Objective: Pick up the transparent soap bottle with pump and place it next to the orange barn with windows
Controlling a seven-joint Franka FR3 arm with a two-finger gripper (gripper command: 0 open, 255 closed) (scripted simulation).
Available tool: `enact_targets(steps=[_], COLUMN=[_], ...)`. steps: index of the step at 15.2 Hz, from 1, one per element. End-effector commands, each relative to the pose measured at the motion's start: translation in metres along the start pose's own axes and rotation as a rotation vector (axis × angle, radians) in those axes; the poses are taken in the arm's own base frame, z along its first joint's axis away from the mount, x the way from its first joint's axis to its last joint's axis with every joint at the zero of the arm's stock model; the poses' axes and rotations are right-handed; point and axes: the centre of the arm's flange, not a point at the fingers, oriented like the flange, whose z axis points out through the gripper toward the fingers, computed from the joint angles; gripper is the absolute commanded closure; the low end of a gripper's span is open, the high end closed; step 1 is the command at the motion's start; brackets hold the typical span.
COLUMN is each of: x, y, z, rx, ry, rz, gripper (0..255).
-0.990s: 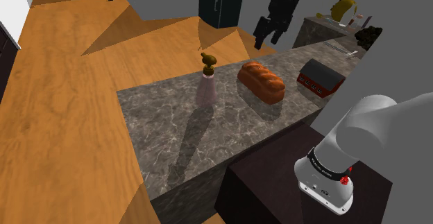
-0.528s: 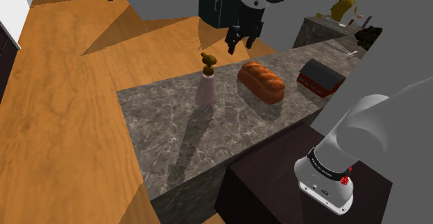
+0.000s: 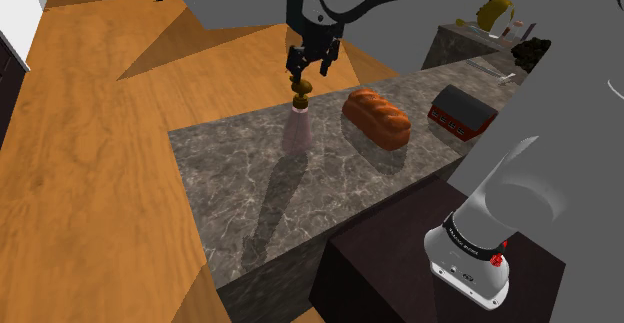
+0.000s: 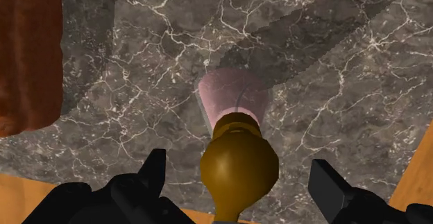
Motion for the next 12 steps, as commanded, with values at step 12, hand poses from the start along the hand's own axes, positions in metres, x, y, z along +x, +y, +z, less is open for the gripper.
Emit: enact_targets(steps=[12], x=[0.006], y=[-0.006], z=[0.043], rx=[-0.001], ry=[0.002], rz=[0.001], gripper=[0])
